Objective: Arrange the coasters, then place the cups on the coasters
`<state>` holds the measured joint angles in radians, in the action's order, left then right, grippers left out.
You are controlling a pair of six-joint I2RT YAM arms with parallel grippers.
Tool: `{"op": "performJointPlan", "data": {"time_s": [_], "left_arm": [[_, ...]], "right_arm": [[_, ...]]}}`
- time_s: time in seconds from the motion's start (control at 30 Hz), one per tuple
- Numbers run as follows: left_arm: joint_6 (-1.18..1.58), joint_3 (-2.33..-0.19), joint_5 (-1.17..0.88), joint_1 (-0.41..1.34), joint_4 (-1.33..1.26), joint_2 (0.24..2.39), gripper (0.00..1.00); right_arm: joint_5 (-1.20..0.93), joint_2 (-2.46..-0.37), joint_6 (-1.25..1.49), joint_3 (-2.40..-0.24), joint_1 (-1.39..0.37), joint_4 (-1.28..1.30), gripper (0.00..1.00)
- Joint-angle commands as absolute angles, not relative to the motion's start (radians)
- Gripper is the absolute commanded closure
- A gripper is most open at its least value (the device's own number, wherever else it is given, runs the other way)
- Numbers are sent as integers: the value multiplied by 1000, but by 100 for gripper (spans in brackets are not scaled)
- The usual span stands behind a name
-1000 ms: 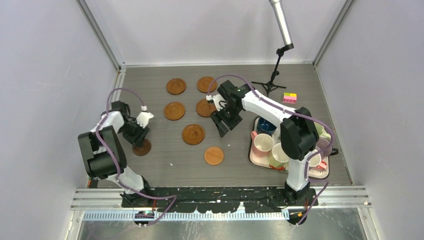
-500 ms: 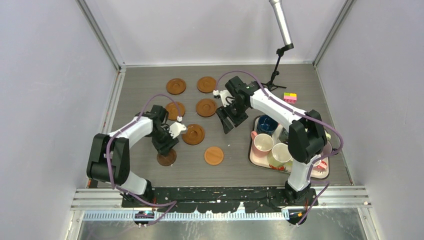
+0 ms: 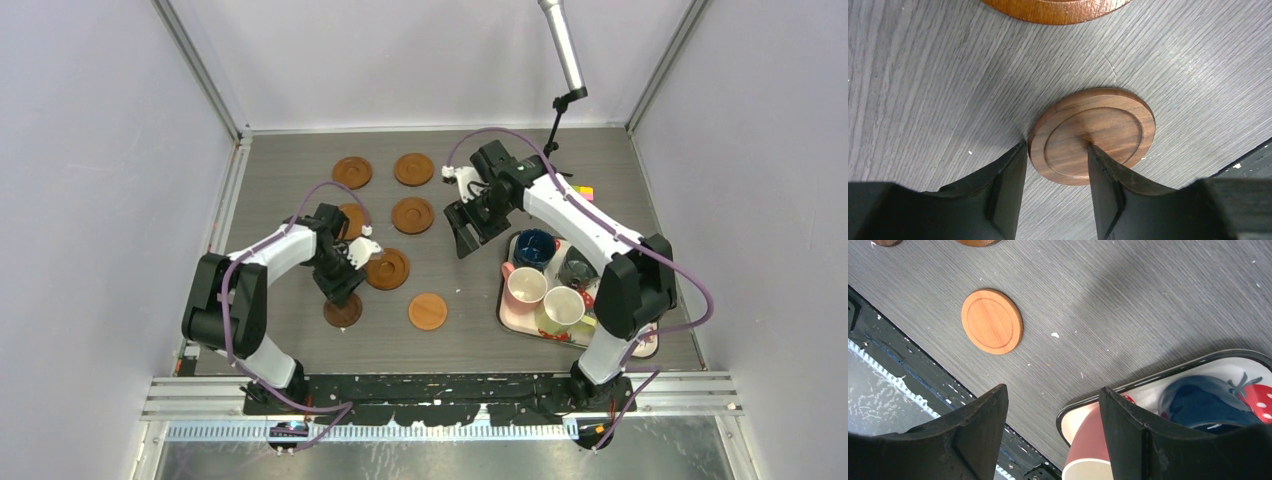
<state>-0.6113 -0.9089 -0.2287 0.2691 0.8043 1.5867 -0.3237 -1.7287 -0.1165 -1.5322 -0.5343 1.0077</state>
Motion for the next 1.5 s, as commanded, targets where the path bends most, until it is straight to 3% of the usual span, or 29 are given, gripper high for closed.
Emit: {"op": "performJointPlan", "data": {"time_s": [0.0, 0.23, 0.67, 0.9, 1.13, 1.47], "left_arm": [[-628, -915, -259, 274, 795, 1584, 49], [-671, -901, -235, 273, 853, 1541, 44], [-652, -1192, -442, 281, 1026, 1431, 1], [-729, -1323, -493, 430, 983, 1465, 0], [-774, -1563, -589, 596, 973, 1646, 0], [-1006, -1864, -528, 842, 1025, 1966, 6]], "right_arm": [[-351, -1653, -139, -1538, -510, 1036, 28], [-362, -1634, -141, -1548, -486, 1058, 27], [-401, -1534, -154, -1614, -398, 1129, 23], [-477, -1436, -136, -1603, -205, 1137, 21], [-525, -1377, -96, -1625, -16, 1107, 16], [-687, -1358, -62, -1580, 234, 1068, 15]]}}
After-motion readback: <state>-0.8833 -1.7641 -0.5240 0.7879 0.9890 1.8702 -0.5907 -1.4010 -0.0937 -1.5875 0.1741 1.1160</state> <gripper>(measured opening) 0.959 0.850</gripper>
